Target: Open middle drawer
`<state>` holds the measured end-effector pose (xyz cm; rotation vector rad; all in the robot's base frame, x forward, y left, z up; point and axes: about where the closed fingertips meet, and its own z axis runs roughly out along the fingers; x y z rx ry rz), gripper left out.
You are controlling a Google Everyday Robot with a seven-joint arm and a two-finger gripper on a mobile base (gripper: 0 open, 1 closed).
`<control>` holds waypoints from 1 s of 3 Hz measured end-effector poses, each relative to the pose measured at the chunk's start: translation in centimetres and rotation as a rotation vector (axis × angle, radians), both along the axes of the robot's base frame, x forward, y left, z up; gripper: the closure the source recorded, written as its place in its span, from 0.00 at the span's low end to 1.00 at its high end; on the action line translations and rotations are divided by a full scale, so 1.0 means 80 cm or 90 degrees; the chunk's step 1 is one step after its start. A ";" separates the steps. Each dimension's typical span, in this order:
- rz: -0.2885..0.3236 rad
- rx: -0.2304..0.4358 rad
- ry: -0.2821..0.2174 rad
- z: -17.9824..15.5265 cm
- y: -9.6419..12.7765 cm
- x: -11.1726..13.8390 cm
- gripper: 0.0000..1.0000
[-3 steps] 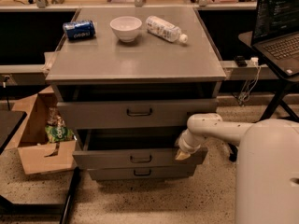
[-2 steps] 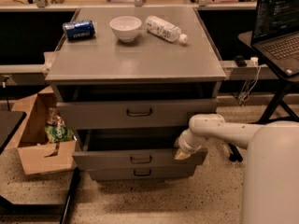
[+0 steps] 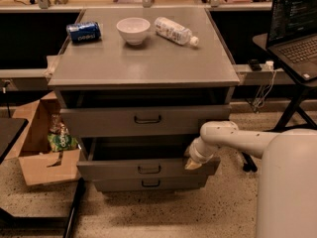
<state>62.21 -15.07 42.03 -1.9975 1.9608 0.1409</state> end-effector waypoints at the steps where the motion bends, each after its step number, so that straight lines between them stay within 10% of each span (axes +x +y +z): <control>1: 0.000 0.000 0.000 0.000 0.000 0.000 0.28; 2: 0.000 0.000 0.000 0.000 0.000 0.000 0.03; 3: 0.000 0.000 0.000 0.000 0.000 0.000 0.00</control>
Offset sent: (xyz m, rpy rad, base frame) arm 0.0000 0.0000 0.0000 0.0000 0.0000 0.0000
